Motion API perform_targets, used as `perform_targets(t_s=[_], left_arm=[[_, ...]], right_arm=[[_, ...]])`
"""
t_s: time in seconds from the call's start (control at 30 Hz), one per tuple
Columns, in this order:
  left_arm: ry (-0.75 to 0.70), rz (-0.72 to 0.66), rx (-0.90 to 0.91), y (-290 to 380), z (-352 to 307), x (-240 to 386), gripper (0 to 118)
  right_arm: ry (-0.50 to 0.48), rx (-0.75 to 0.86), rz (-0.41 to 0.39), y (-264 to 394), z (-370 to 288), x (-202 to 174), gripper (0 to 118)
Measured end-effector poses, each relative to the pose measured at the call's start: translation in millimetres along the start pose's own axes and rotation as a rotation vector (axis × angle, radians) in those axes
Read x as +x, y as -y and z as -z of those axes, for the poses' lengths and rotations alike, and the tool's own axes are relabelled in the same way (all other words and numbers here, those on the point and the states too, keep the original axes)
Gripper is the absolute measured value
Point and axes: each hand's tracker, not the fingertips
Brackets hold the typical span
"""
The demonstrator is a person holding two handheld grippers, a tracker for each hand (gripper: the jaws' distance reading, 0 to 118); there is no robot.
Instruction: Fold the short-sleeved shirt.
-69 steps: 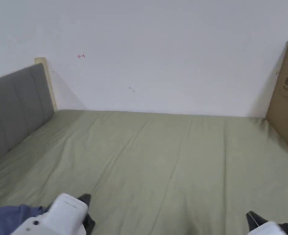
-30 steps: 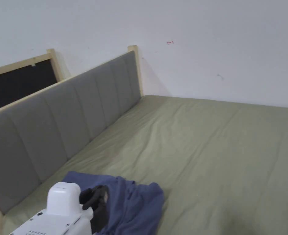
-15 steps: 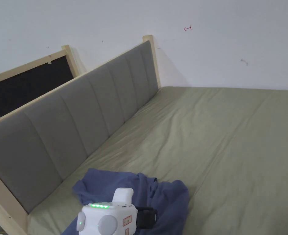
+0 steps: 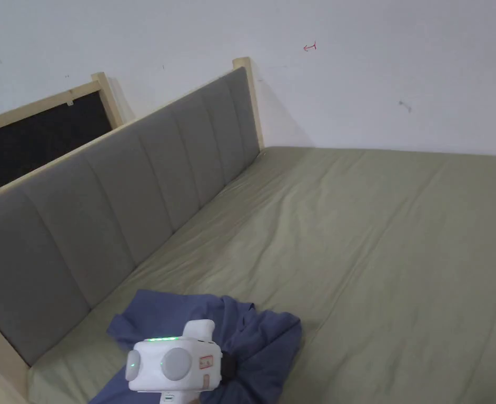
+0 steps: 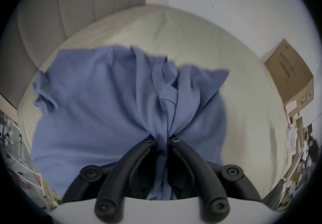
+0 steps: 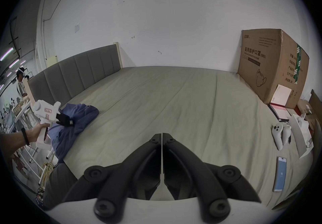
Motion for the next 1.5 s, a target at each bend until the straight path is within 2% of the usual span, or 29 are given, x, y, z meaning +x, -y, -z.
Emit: perform_targets(t_s=[0.1,0.13,0.33,0.47,0.57,0.7,0.77,0.87,0.97,1.07,1.13,1.2,1.23,1.27,1.3,1.37,1.4,1.43,1.5], left_arm=[[0.047,-0.097,0.137,-42,-42,1,9],[0.042,-0.083,0.170,-57,-55,4,9],[-0.013,0.072,0.345,-152,-114,55,9],[0.069,0.173,0.382,-183,-114,124,9],[0.142,0.236,0.397,-177,-98,191,9],[0.320,0.334,0.324,-122,-62,296,9],[0.421,0.328,0.273,-89,-39,342,9],[0.574,0.368,0.146,-15,-18,414,9],[0.660,0.502,-0.007,75,-5,471,9],[0.698,0.653,-0.138,160,-2,505,9],[0.720,0.646,-0.186,202,-6,507,9],[0.741,0.698,-0.235,235,-13,505,9],[0.701,0.696,-0.207,244,-15,502,9],[0.682,0.722,-0.191,251,-16,498,14],[0.687,0.717,-0.179,251,-18,492,27],[0.724,0.683,-0.196,236,-20,478,74],[0.747,0.658,-0.197,223,-24,467,77],[0.763,0.647,-0.153,208,-32,457,75],[0.727,0.658,0.014,175,-60,426,76]], right_arm=[[0.012,0.013,0.012,0,-7,8,1],[0.011,0.016,0.024,0,-8,11,1],[0.042,0.036,0.106,6,-23,34,1],[0.082,0.045,0.149,11,-34,55,1],[0.121,0.065,0.184,13,-45,70,1],[0.167,0.075,0.242,18,-59,93,1],[0.213,0.076,0.245,23,-67,101,1],[0.255,0.072,0.270,31,-82,111,1],[0.301,0.062,0.297,39,-94,121,1],[0.337,0.054,0.314,45,-104,128,1],[0.351,0.049,0.319,49,-110,130,1],[0.369,0.045,0.312,52,-116,131,1],[0.373,0.044,0.310,54,-117,130,1],[0.374,0.041,0.307,55,-117,130,1],[0.371,0.039,0.302,56,-117,130,1],[0.355,0.038,0.288,56,-117,129,1],[0.346,0.041,0.274,56,-118,127,1],[0.334,0.049,0.262,55,-120,126,1],[0.305,0.068,0.252,51,-124,124,1]])
